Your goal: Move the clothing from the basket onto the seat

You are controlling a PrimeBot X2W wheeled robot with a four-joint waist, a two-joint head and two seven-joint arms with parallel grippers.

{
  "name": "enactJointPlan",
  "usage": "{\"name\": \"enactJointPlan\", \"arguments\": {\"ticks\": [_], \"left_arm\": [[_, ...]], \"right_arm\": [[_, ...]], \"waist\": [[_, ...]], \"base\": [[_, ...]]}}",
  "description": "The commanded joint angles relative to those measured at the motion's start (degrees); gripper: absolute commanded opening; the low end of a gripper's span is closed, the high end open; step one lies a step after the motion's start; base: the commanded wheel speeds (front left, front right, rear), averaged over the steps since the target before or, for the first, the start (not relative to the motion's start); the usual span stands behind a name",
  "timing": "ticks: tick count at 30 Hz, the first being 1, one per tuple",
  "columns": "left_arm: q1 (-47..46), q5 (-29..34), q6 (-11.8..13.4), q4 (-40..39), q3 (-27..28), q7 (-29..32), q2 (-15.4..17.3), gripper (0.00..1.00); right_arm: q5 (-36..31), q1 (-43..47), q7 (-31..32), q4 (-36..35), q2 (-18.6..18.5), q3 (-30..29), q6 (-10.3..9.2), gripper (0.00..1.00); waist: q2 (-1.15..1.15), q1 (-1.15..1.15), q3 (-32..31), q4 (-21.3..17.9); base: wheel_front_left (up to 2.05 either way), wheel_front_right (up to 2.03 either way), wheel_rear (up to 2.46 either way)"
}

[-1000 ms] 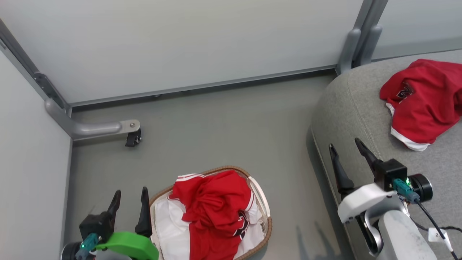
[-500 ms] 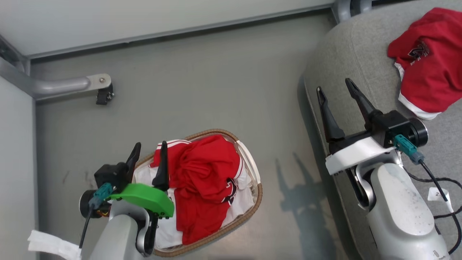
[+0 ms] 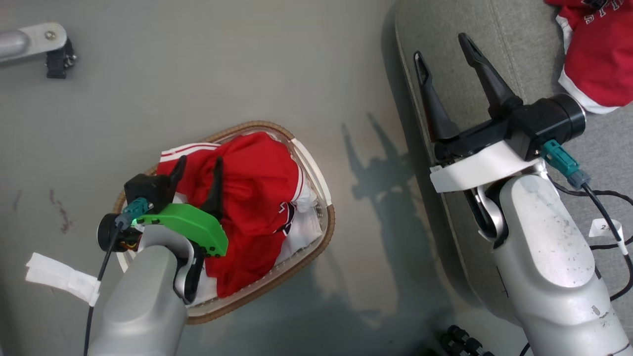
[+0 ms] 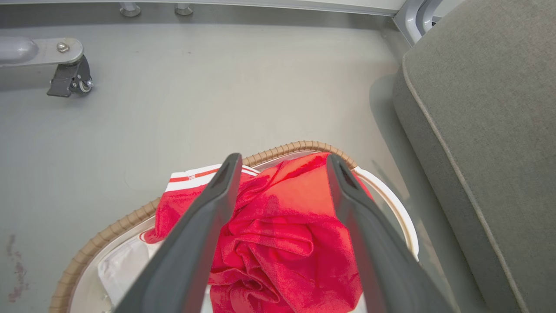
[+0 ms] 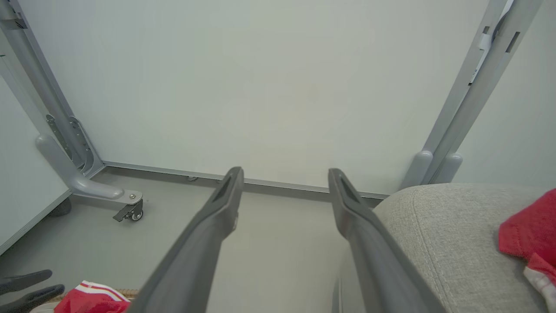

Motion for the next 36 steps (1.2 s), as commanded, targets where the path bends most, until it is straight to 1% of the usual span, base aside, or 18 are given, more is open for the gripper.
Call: {"name": "enactJointPlan", "arguments": {"ticks": [1,9,17,24,29,30,31,36], "left_arm": [[-2.28,-0.87,-0.1,1.25,-0.1,0.04,0.85,1.0],[-6.74,-4.55,-0.1,9.59,-3.88,0.04,0.97,1.0],[-9.6,-8.7,-0.11,16.41,-7.06,0.04,0.19,1.0],[-11.14,-14.27,-0.11,16.94,-11.84,0.14,-0.13,1.0],[-11.69,-18.94,-0.11,15.02,-18.47,1.71,0.35,1.0],[-11.65,-19.81,-0.11,14.57,-20.07,2.09,0.64,0.39],[-11.67,-20.35,-0.11,14.24,-21.29,2.0,1.05,0.0],[-10.21,-23.23,-0.11,12.94,-27.49,0.8,2.38,0.0]], "right_arm": [[0.52,-1.06,-0.14,-0.53,-0.12,0.17,-0.08,1.0],[1.25,-2.02,-0.14,-1.06,-0.13,0.03,-0.08,1.0],[1.32,-2.26,-0.13,-1.43,-0.13,-0.47,-0.08,1.0],[1.06,-3.17,-0.14,-1.93,-0.13,-0.59,-0.08,1.0],[0.66,-3.74,-0.14,-1.95,-0.13,-0.73,-0.08,1.0],[0.6,-3.72,-0.14,-1.81,-0.14,-0.78,-0.08,1.0],[0.51,-3.68,-0.13,-1.64,-0.15,-0.81,-0.08,1.0],[1.01,-3.07,-0.14,-0.65,-0.16,-0.62,-0.08,1.0]], "waist": [[0.0,0.0,6.42,-3.3],[0.0,0.0,11.66,-3.51],[0.0,0.0,15.0,-3.1],[0.0,0.0,16.83,-2.94],[0.0,0.0,17.29,-2.65],[0.0,0.0,17.2,-2.54],[0.0,0.0,17.04,-2.44],[0.0,0.0,14.42,-1.99]], "base": [[0.0,0.0,0.0],[0.0,0.0,0.0],[0.0,0.0,0.0],[0.0,0.0,0.0],[0.0,0.0,0.0],[0.0,0.0,0.0],[0.0,0.0,0.0],[0.0,0.0,0.0]]}}
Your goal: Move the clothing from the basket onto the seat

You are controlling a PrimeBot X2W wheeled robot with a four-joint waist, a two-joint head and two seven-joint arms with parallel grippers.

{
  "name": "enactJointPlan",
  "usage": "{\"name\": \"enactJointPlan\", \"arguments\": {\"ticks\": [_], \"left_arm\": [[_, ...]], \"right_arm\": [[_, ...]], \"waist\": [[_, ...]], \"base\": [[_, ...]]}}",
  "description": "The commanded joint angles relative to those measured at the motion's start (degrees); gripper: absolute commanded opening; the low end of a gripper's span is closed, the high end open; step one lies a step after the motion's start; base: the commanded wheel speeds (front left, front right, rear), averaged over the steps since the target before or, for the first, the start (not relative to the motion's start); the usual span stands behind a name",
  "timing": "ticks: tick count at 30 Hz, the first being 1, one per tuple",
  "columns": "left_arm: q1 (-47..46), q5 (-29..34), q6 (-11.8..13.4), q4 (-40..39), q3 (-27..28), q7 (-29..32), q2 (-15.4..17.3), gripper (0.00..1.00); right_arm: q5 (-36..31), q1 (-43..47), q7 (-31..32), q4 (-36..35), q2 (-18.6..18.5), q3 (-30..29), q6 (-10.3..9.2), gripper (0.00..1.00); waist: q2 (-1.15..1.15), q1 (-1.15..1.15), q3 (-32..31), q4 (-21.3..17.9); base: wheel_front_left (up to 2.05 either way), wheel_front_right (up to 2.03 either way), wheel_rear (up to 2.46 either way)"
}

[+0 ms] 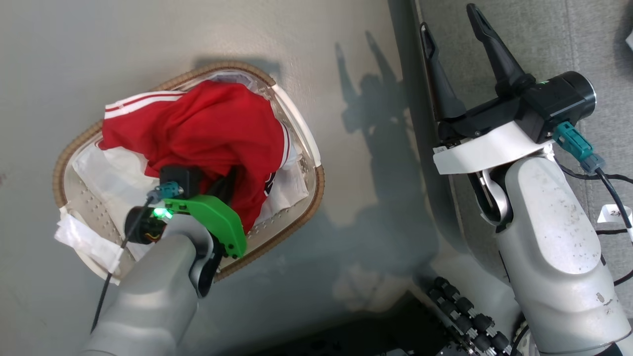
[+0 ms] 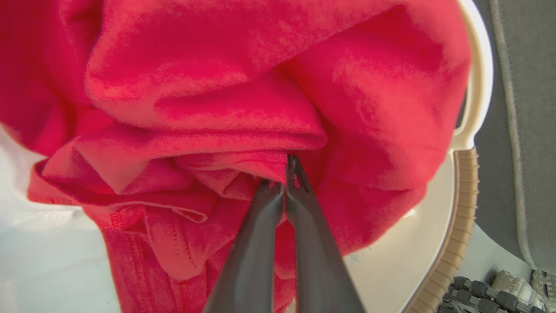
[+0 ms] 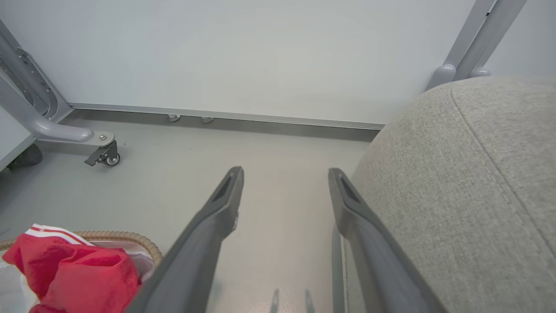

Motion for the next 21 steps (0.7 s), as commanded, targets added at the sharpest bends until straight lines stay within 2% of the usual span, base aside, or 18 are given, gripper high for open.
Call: {"name": "enactJointPlan", "arguments": {"ticks": [1,4,9,15,21], "left_arm": [[1.09,-0.65,-0.11,-0.23,-1.44,-0.44,0.58,0.0],[2.67,-2.63,-0.11,-0.59,-4.24,-0.77,1.11,0.0],[5.8,-5.71,-0.11,-1.07,-5.25,-1.03,1.0,0.0],[10.93,-4.65,-0.11,-3.6,-4.72,-1.01,0.77,0.0],[16.62,-1.05,-0.11,-5.77,-1.18,-0.95,-0.14,0.0]], "right_arm": [[0.2,0.32,-0.14,0.51,-0.21,-0.13,-0.08,1.0],[-0.05,1.01,-0.14,1.54,-0.21,-0.03,-0.08,1.0],[-0.01,2.78,-0.14,3.36,-0.23,-0.31,-0.08,1.0],[-0.42,5.76,-0.14,5.8,-0.23,-0.17,-0.08,1.0],[-0.46,9.38,-0.13,7.87,-0.23,-0.33,-0.08,1.0]], "waist": [[0.0,0.0,-2.18,0.46],[0.0,0.0,-5.06,1.05],[0.0,0.0,-10.58,2.48],[0.0,0.0,-18.38,4.14],[0.0,0.0,-26.5,5.63]], "base": [[0.0,0.0,0.0],[0.0,0.0,0.0],[0.0,0.0,0.0],[0.0,0.0,0.0],[0.0,0.0,0.0]]}}
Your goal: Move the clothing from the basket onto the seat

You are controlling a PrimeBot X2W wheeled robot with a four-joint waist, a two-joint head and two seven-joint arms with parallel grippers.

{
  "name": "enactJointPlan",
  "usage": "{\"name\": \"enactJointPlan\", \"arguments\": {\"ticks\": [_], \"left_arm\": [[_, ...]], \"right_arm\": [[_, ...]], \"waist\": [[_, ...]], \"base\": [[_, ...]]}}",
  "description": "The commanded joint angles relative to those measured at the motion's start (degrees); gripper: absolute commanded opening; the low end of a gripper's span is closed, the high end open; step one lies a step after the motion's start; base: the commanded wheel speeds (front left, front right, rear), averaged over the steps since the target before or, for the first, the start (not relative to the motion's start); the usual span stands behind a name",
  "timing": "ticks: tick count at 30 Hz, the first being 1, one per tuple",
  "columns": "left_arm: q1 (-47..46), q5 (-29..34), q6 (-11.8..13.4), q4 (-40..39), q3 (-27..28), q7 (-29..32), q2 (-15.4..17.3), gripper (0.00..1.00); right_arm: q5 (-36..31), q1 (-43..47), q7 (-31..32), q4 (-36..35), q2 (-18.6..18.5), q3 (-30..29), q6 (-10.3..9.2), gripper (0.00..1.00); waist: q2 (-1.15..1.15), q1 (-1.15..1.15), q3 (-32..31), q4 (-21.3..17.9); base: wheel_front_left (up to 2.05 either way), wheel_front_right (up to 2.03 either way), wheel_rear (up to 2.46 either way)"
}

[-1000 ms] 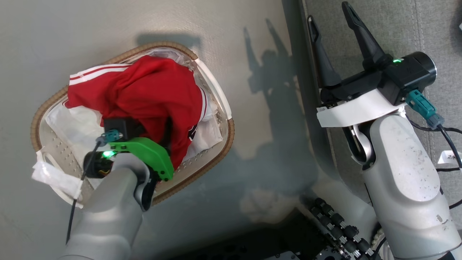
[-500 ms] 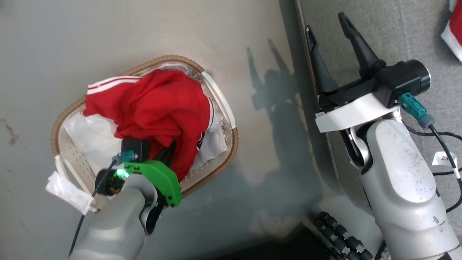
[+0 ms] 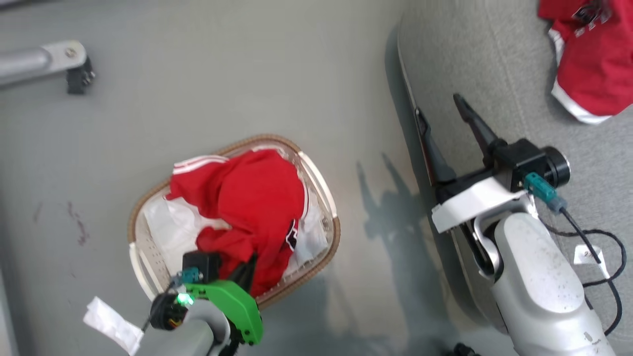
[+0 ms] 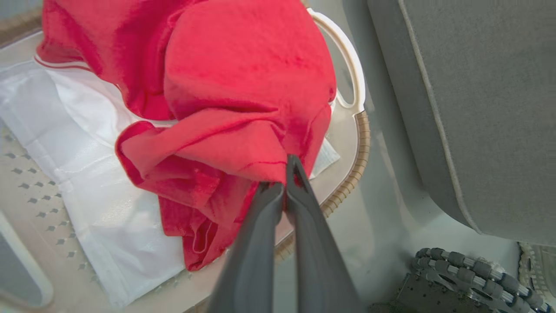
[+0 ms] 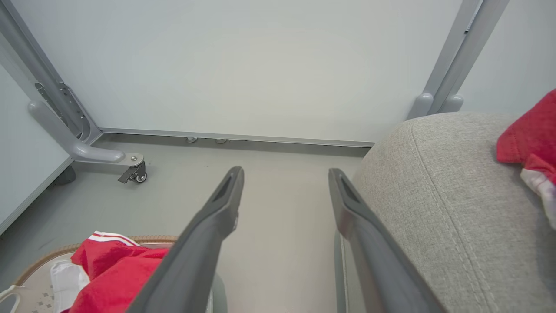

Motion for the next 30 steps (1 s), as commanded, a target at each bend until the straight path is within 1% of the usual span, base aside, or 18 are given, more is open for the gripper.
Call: {"name": "enactJointPlan", "arguments": {"ticks": [1,8,18,23,30], "left_arm": [[1.96,1.15,-0.11,-0.71,1.03,-0.01,-0.4,0.0],[7.48,7.5,-0.11,-6.28,8.64,-0.02,-1.84,0.0],[11.21,16.67,-0.11,-17.5,18.42,-0.02,-2.92,0.0],[11.48,19.59,-0.11,-24.58,21.63,-0.03,-3.37,0.0],[9.55,22.69,-0.11,-31.86,24.23,-0.03,-3.44,0.0]], "right_arm": [[-0.25,1.67,-0.13,0.6,-0.25,-0.27,-0.08,1.0],[-0.42,6.0,-0.13,2.36,-0.24,-0.91,-0.08,1.0],[0.81,10.4,-0.13,3.69,-0.24,-0.49,-0.08,1.0],[1.14,11.99,-0.14,3.76,-0.24,-0.22,-0.08,1.0],[1.45,14.22,-0.13,4.12,-0.24,0.9,-0.08,1.0]], "waist": [[0.0,0.0,-8.81,2.69],[0.0,0.0,-16.08,4.6],[0.0,0.0,-22.13,5.7],[0.0,0.0,-24.27,5.99],[0.0,0.0,-26.74,5.78]], "base": [[0.0,0.0,0.0],[0.0,0.0,0.0],[0.0,0.0,0.0],[0.0,0.0,0.0],[0.0,0.0,0.0]]}}
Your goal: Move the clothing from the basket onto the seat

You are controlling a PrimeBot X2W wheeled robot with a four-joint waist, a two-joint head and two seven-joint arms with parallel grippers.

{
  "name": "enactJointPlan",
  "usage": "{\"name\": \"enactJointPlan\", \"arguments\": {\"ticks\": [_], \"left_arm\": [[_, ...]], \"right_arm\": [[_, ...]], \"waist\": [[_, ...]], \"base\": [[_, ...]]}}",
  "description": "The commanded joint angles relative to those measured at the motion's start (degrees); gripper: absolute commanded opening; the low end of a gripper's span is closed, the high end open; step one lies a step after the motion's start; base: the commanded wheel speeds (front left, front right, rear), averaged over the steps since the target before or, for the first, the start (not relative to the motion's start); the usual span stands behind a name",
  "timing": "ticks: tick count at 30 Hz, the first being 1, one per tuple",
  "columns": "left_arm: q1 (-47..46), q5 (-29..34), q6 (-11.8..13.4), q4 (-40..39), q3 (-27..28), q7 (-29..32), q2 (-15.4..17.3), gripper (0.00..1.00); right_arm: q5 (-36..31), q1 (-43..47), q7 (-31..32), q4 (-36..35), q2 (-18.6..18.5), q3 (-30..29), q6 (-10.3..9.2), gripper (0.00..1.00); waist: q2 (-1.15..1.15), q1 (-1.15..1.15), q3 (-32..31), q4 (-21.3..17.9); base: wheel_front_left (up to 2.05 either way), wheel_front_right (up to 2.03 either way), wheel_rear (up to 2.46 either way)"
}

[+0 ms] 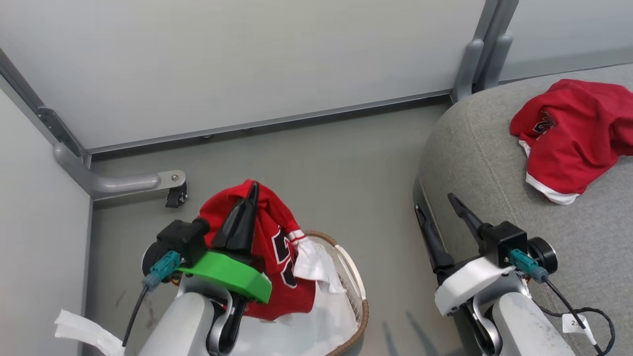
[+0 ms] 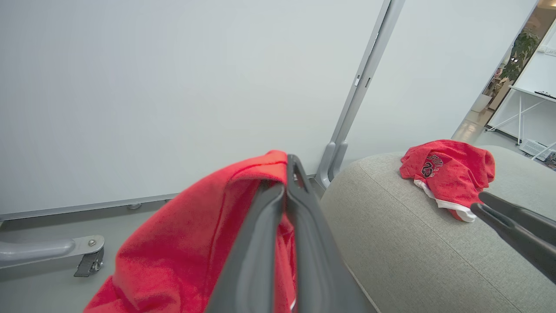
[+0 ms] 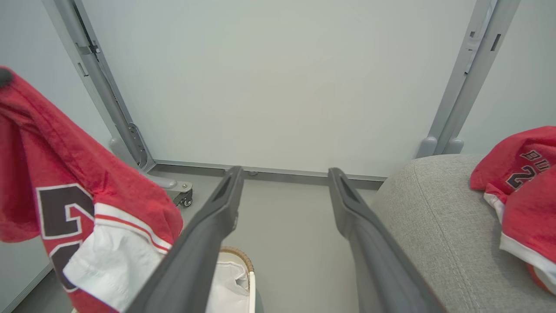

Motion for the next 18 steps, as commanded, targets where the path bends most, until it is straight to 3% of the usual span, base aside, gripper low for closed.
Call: {"name": "enactJointPlan", "arguments": {"ticks": [1,9,18], "left_arm": [[-1.21,0.72,-0.11,-1.32,0.64,-0.04,-0.14,0.0],[-3.43,2.3,-0.11,-6.96,2.96,-0.04,-0.93,0.0],[-5.1,1.33,-0.11,-9.19,0.3,-0.04,-1.82,0.0]], "right_arm": [[0.25,1.04,-0.13,0.25,-0.23,0.32,-0.08,1.0],[0.26,2.26,-0.13,0.4,-0.22,4.74,-0.08,1.0],[1.71,-1.14,-0.13,-0.18,-0.2,15.95,-0.08,1.0]], "waist": [[0.0,0.0,-1.22,0.15],[0.0,0.0,-2.5,0.54],[0.0,0.0,-1.97,2.31]], "base": [[0.0,0.0,0.0],[0.0,0.0,0.0],[0.0,0.0,0.0]]}}
